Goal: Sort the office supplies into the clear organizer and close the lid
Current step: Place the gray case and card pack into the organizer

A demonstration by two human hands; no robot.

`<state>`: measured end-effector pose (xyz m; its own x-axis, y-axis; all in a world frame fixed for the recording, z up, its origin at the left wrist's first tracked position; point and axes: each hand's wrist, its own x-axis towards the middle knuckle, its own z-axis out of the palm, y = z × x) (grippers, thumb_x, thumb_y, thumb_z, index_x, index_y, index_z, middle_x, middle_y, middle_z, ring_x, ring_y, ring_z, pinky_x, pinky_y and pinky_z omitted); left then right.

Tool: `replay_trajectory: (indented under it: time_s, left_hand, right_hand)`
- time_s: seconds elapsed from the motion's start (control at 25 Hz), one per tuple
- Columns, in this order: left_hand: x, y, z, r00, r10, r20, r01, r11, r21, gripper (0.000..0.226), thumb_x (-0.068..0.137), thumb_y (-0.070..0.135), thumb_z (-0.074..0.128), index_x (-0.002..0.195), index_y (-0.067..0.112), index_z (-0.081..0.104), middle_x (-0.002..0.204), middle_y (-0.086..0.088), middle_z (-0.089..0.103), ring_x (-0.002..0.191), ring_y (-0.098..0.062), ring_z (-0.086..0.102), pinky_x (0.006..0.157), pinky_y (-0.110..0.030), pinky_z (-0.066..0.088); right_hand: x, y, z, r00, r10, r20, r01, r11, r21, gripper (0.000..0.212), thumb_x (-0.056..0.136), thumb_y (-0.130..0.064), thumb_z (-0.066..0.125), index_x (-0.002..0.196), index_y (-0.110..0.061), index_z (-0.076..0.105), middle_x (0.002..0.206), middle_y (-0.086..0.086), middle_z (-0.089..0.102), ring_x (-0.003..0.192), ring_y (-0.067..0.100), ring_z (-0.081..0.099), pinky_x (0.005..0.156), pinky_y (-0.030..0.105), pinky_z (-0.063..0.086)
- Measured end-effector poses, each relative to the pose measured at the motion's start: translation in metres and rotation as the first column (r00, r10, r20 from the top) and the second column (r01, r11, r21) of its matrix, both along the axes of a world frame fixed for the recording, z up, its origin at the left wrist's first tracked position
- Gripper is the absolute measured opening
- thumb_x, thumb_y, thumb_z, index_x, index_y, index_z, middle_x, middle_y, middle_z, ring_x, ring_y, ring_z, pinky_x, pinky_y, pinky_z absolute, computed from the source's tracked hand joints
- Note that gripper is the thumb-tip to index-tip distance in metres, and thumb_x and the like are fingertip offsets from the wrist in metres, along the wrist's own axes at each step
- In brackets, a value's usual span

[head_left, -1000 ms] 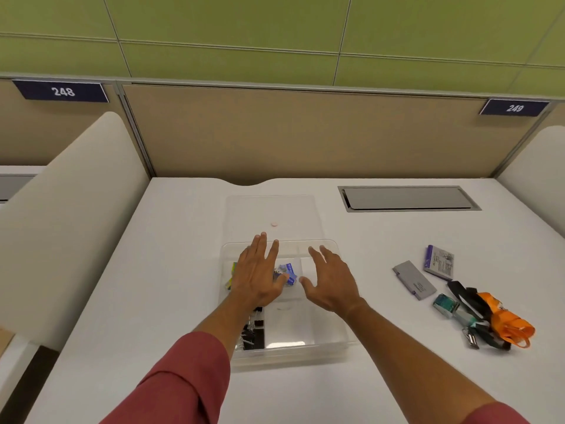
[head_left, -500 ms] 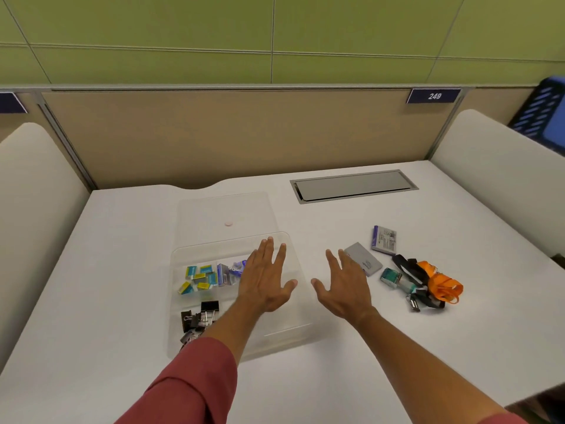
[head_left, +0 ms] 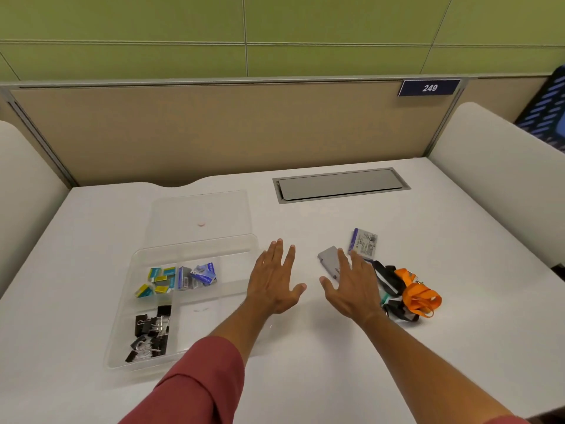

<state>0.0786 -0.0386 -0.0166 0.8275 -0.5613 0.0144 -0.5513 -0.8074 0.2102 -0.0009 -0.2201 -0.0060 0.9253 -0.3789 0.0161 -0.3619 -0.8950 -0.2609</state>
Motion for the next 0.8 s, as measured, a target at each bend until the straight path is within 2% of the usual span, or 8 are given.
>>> replay_trajectory:
  time_s: [0.16,0.28,0.48,0.64,0.72,0.8]
  left_hand:
    - [-0.003,-0.045,-0.008,0.997,0.036,-0.062,-0.036,0.999,-0.002,0.092,0.084,0.068,0.035,0.151,0.025,-0.011,0.161,-0.009,-0.012,0.148,-0.025,-0.011,0.111,-0.036,-0.008]
    - [-0.004,-0.076,-0.016,0.989,0.05,-0.138,-0.05,0.999,0.003,0.096,0.082,0.069,0.04,0.15,0.027,-0.014,0.161,-0.006,-0.012,0.148,-0.025,-0.01,0.116,-0.039,-0.001]
    - [-0.001,-0.119,-0.021,0.956,0.076,-0.284,-0.09,0.995,-0.035,0.103,0.08,0.062,0.054,0.152,0.018,-0.006,0.162,-0.009,0.0,0.148,-0.027,0.001,0.117,-0.044,0.015]
    - [0.011,-0.139,-0.019,0.94,0.088,-0.331,-0.097,0.995,-0.011,0.102,0.082,0.059,0.058,0.152,0.015,-0.003,0.16,-0.011,0.006,0.147,-0.029,0.007,0.116,-0.047,0.02]
    - [0.016,-0.145,-0.018,0.933,0.09,-0.348,-0.085,0.996,0.028,0.103,0.082,0.058,0.059,0.152,0.014,-0.003,0.158,-0.013,0.013,0.144,-0.031,0.016,0.113,-0.047,0.025]
    - [0.019,-0.152,-0.016,0.931,0.102,-0.35,-0.093,0.995,0.042,0.105,0.08,0.057,0.063,0.151,0.014,-0.002,0.15,-0.014,0.028,0.135,-0.031,0.029,0.107,-0.045,0.034]
  right_hand:
    - [0.007,-0.042,-0.005,1.0,0.009,-0.013,-0.008,0.999,0.032,0.081,0.088,-0.061,0.042,0.152,-0.021,0.014,0.159,0.014,0.018,0.146,0.031,0.015,0.119,0.048,0.013]
    - [0.01,-0.068,-0.01,0.999,0.018,-0.027,-0.017,0.999,0.049,0.082,0.088,-0.061,0.045,0.152,-0.019,0.015,0.159,0.014,0.019,0.147,0.031,0.016,0.119,0.046,0.013]
    - [0.015,-0.105,-0.018,0.999,0.035,-0.034,-0.032,0.996,0.087,0.082,0.088,-0.06,0.044,0.152,-0.018,0.014,0.159,0.013,0.018,0.147,0.03,0.016,0.12,0.044,0.013]
    - [0.025,-0.124,-0.024,0.999,0.046,-0.027,-0.042,0.991,0.125,0.081,0.088,-0.059,0.045,0.152,-0.019,0.014,0.16,0.011,0.017,0.146,0.029,0.015,0.119,0.043,0.013]
    - [0.029,-0.13,-0.027,0.999,0.047,-0.02,-0.043,0.988,0.147,0.08,0.088,-0.057,0.047,0.152,-0.019,0.015,0.159,0.011,0.018,0.146,0.029,0.016,0.119,0.043,0.014]
    - [0.034,-0.136,-0.029,0.999,0.051,-0.004,-0.049,0.985,0.168,0.079,0.088,-0.055,0.048,0.151,-0.019,0.017,0.158,0.011,0.02,0.145,0.029,0.018,0.118,0.043,0.015]
